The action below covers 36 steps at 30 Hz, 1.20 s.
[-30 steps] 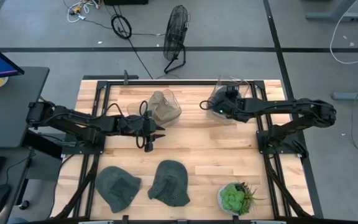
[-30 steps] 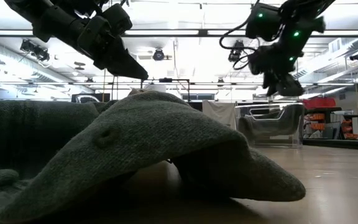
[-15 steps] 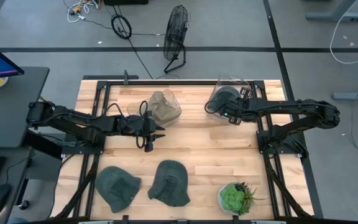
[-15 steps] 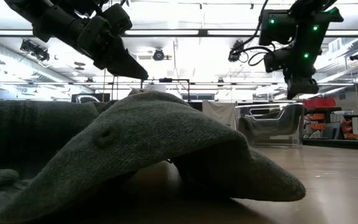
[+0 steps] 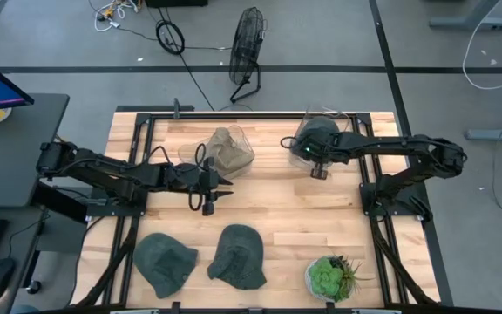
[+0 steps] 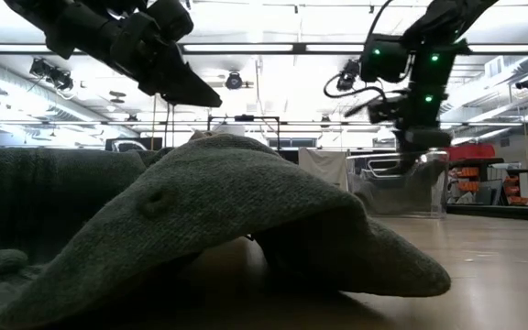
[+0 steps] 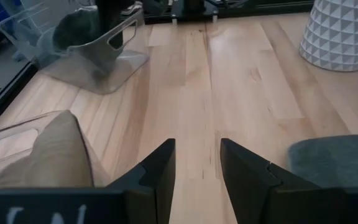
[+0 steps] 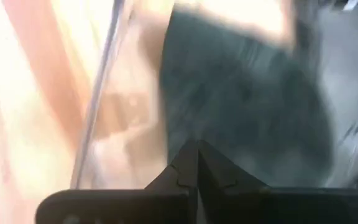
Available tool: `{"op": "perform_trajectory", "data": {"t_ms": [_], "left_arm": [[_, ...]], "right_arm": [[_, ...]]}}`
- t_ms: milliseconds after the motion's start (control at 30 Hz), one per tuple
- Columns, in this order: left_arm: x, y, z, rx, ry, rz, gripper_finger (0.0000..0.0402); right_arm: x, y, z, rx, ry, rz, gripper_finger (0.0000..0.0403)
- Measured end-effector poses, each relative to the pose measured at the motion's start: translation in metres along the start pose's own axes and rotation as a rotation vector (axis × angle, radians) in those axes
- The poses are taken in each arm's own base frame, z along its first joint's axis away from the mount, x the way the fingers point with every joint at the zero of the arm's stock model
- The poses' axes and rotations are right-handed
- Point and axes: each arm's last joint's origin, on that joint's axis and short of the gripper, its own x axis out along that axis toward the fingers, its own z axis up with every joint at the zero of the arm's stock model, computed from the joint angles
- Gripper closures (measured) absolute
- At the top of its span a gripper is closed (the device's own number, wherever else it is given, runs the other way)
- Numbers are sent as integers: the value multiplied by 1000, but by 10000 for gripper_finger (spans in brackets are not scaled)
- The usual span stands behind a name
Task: Pick & Place hat
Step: Put the top gray cap into the right transparent bin, then put the right gray cap into the right transparent bin
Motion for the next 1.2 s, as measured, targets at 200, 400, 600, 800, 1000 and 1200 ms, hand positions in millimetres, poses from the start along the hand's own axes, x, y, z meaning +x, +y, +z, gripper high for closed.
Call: {"op": "perform_trajectory", "data": {"t_ms": [200, 400, 600, 800, 1000, 1200], "left_arm": [[0, 1, 0, -7, 1, 5, 271], [-1, 1, 2, -15, -13, 5, 271], [-1, 1, 1, -93, -11, 3, 271], [0, 1, 1, -197, -8, 4, 271], [0, 0, 10, -381, -55, -54, 271], [-2, 0, 37, -328, -125, -111, 271]], "right_arm": [[-11, -11, 16, 11, -105, -87, 402], [-54, -12, 42, 134, -231, -39, 402], [-88, 16, 71, 125, -538, 291, 403], [-104, 71, 87, -44, -693, 482, 384], [-101, 126, 103, -234, -805, 518, 320], [-91, 164, 123, -167, -923, 589, 247]]}}
